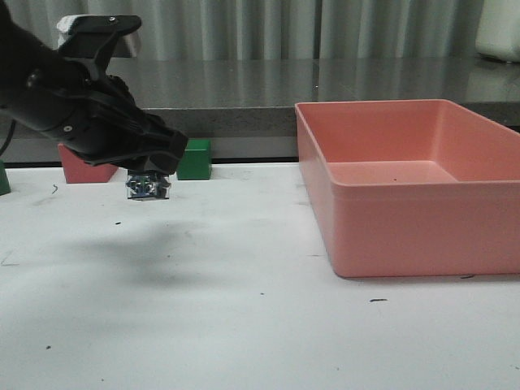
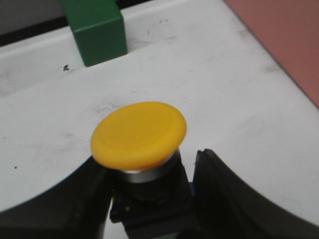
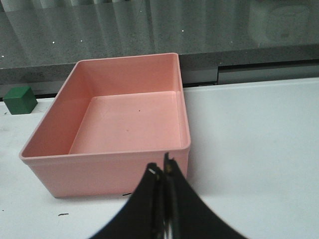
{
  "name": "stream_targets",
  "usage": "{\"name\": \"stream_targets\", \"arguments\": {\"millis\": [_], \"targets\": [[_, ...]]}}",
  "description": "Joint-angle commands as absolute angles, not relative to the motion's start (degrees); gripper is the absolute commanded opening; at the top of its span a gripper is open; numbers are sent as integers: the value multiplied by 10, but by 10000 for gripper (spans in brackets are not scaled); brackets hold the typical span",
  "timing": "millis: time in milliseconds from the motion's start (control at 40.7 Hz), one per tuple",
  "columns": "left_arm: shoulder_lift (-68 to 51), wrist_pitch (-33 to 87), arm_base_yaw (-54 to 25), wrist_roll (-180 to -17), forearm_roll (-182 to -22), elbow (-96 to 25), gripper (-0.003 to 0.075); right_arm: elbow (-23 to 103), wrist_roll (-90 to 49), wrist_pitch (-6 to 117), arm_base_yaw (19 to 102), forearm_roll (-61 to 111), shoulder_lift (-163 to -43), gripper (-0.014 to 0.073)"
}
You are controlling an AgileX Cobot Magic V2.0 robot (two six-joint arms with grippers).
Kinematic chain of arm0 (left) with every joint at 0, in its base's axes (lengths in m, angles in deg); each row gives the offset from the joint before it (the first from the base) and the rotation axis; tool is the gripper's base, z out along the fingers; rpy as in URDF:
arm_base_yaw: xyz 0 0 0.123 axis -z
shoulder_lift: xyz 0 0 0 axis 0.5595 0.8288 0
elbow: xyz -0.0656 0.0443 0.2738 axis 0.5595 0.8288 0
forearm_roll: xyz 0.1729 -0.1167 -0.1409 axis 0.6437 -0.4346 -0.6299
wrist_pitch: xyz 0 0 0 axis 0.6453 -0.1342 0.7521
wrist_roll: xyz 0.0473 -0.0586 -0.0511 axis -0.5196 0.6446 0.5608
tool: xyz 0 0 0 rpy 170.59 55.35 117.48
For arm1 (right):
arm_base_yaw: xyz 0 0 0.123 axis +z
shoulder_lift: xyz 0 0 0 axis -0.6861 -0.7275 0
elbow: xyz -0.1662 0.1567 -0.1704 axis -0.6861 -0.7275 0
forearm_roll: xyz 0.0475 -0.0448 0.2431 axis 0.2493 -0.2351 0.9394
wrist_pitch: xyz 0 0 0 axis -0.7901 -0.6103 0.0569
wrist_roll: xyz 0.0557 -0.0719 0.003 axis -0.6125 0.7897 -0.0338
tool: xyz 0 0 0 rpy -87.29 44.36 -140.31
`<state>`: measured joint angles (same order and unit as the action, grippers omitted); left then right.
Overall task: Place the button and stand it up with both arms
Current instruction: 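Lift the button with the left gripper and rotate it cap-up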
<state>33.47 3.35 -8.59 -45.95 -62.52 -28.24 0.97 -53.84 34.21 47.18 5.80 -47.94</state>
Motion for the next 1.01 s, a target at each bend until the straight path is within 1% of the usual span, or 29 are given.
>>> {"name": "stream_targets", "arguments": {"millis": [0, 197, 320, 492, 787, 983], "targets": [[309, -80, -85, -455, -622, -269, 43, 25, -533, 389, 468, 50, -492, -62], [320, -95, -85, -455, -622, -264, 43, 25, -533, 389, 468, 50, -492, -62], [321, -119, -90, -512, -622, -257, 43, 25, -533, 389, 468, 50, -492, -62], [344, -223, -116, -594, -626, -222, 43, 25, -533, 389, 468, 50, -492, -62], [390, -388, -151, -604, -635, -153, 45, 25, -533, 389, 468, 50, -492, -62], [431, -452, -151, -629, -695, -132, 45, 25, -533, 389, 468, 50, -492, -62]]}}
